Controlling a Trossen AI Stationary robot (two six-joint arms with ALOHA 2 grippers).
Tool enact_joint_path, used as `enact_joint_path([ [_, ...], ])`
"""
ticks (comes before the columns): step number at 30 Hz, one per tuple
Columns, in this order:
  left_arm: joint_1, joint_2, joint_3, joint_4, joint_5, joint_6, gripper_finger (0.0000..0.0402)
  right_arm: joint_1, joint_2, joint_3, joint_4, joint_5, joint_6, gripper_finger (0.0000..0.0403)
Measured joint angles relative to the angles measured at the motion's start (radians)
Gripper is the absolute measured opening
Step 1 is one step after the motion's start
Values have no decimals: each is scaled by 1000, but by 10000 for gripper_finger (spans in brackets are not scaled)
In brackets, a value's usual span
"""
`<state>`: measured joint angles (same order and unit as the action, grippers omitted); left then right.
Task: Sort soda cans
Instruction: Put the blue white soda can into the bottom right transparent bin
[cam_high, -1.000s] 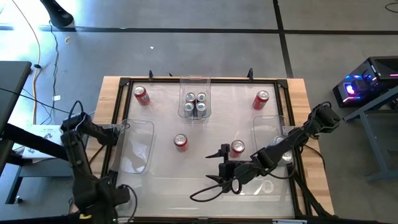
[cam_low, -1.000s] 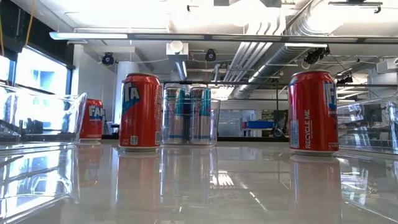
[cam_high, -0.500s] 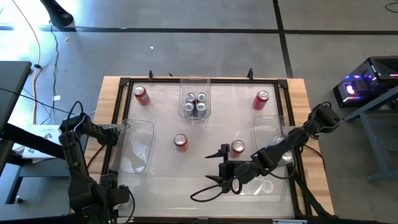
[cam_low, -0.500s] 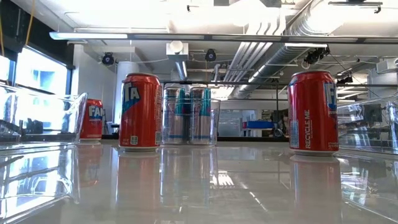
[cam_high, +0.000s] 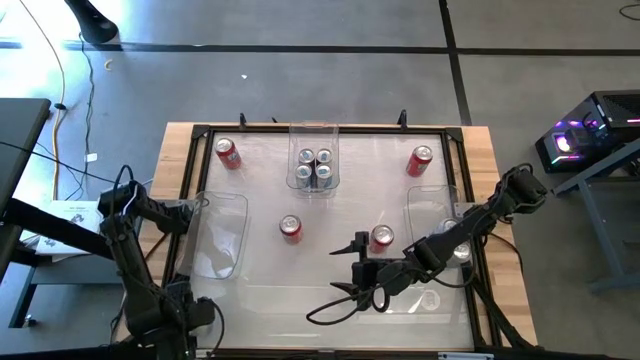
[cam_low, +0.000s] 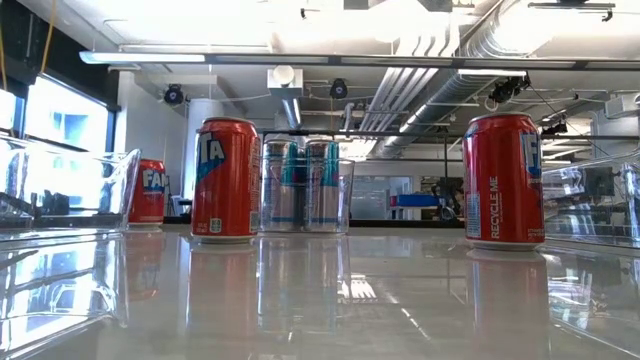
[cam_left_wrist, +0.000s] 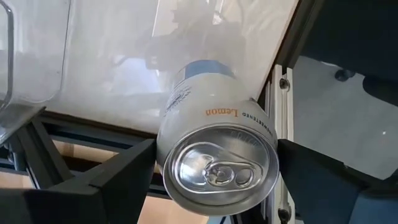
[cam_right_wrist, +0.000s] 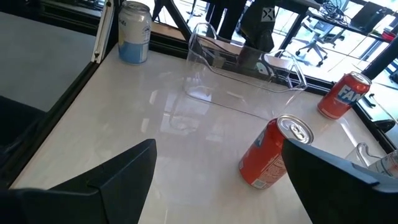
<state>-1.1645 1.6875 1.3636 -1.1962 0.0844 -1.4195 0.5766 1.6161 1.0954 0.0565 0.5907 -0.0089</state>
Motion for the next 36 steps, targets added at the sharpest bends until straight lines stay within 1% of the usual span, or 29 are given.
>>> enact_joint_path([
  [7,-2,5,0,-1,-9,43,322,0,0,0,-1,0,1,341],
  [12,-1,33,3,1,6,73,320,1,0,0,-8,0,9,341],
  [18,20,39,1,13,12,95,296,5,0,0,-8,0,8,341],
  [22,48,39,1,15,24,144,286,14,0,0,-7,0,3,341],
  [26,106,41,18,15,37,210,285,30,-4,0,-8,0,-3,341],
  [29,168,50,53,25,11,280,283,40,-17,0,-7,10,-16,341],
  [32,242,49,102,41,-42,379,283,46,-30,0,-9,34,-18,341],
  [36,346,48,147,37,-85,515,283,52,-34,1,-14,45,-17,341],
])
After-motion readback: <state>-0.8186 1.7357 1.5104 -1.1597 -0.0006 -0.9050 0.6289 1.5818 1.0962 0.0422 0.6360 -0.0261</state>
